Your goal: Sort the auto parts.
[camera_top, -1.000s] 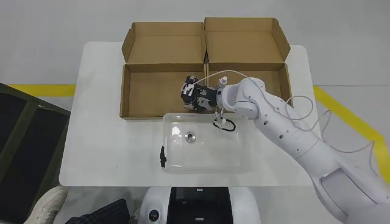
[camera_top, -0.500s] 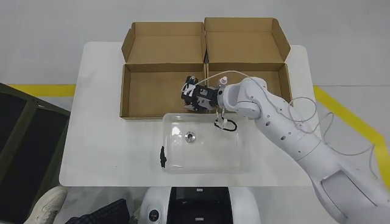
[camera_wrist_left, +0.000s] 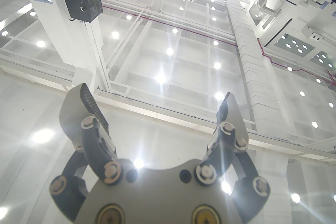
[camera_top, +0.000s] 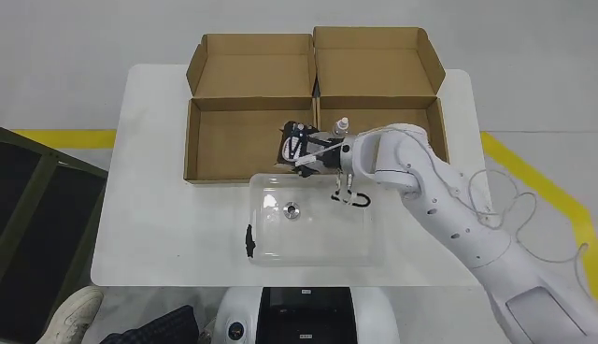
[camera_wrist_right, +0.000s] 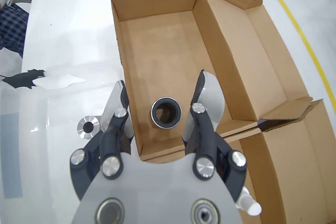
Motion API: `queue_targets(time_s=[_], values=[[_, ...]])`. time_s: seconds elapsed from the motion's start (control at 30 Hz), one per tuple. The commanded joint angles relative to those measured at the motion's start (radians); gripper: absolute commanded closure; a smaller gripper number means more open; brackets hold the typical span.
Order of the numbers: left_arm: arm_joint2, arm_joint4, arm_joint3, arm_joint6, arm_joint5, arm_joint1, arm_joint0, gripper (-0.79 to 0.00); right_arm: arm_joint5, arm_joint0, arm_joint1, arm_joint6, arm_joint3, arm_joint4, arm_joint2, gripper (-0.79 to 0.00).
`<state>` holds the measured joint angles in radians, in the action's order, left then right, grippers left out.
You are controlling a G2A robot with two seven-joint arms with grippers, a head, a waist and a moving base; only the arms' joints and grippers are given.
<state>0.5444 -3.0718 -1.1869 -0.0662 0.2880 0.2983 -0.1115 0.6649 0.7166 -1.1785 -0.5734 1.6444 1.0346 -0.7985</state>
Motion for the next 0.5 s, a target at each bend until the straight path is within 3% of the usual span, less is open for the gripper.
queue_targets(time_s=[0.0,0.23,0.47], values=[[0.0,0.0,0.0,0.0,0.0,0.0,0.0,-0.785,0.018,0.037,0.011,0.0,0.056,0.016,-0.022,-0.459],[0.0,0.0,0.0,0.0,0.0,0.0,0.0,-0.785,0.075,0.183,0.046,0.016,0.213,0.096,-0.084,-0.496],[0.0,0.0,0.0,0.0,0.0,0.0,0.0,-0.785,0.092,0.292,0.067,0.058,0.283,0.221,-0.107,-0.548]])
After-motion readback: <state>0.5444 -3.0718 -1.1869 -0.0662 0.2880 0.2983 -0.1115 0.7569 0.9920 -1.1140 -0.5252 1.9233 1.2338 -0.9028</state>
